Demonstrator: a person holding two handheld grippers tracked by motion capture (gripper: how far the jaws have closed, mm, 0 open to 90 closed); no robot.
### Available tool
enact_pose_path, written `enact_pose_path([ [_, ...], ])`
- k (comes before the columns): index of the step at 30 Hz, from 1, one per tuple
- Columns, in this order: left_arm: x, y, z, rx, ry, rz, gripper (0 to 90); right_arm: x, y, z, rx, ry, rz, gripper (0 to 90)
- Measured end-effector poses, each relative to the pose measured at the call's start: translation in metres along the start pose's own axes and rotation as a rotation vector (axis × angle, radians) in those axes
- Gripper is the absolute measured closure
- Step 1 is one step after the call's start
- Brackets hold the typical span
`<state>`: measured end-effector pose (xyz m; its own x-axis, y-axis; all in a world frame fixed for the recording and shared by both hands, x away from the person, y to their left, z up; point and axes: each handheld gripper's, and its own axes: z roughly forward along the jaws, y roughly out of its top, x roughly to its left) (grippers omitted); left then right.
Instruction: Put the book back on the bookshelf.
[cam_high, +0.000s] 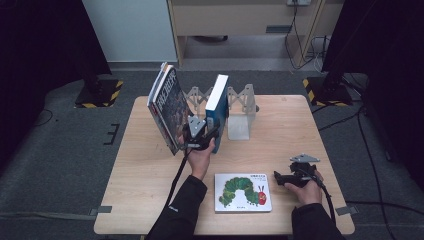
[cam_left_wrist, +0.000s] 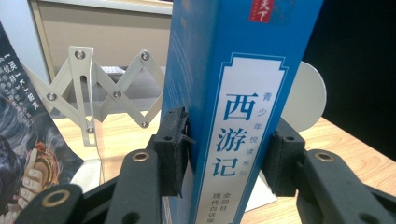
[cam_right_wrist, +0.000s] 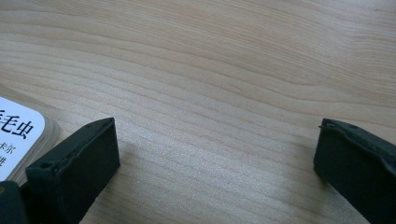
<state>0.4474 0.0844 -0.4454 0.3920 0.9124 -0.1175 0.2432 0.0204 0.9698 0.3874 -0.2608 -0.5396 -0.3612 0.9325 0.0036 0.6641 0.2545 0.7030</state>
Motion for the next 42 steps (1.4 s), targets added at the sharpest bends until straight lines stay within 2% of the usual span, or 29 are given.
enact_pose_path([
  [10, 0.002, 0.007, 0.019, 0.021, -0.023, 0.012, 52.9, 0.0, 0.0, 0.0, 0.0, 0.0, 0.0, 0.5],
  [15, 0.004, 0.004, 0.015, 0.028, -0.04, 0.022, 52.5, 0.0, 0.0, 0.0, 0.0, 0.0, 0.0, 0.5],
  [18, 0.007, -0.002, 0.009, 0.055, -0.071, 0.015, 53.0, 0.0, 0.0, 0.0, 0.0, 0.0, 0.0, 0.5],
  [22, 0.007, -0.012, 0.009, 0.091, -0.07, 0.014, 54.7, 0.0, 0.0, 0.0, 0.0, 0.0, -0.001, 0.6],
  [24, 0.007, -0.011, 0.01, 0.095, -0.075, -0.003, 55.4, 0.0, 0.0, 0.0, 0.0, 0.0, -0.001, 0.6],
  [28, 0.004, -0.006, 0.013, 0.122, -0.078, -0.01, 55.1, 0.0, 0.0, 0.0, -0.001, 0.001, 0.002, 0.5],
  [37, -0.002, -0.004, 0.025, 0.12, -0.074, -0.01, 53.9, 0.0, 0.0, 0.0, -0.001, 0.0, 0.001, 0.5],
  [42, 0.0, -0.009, 0.02, 0.111, -0.103, 0.001, 54.3, 0.0, 0.0, 0.0, -0.001, 0.0, 0.001, 0.5],
])
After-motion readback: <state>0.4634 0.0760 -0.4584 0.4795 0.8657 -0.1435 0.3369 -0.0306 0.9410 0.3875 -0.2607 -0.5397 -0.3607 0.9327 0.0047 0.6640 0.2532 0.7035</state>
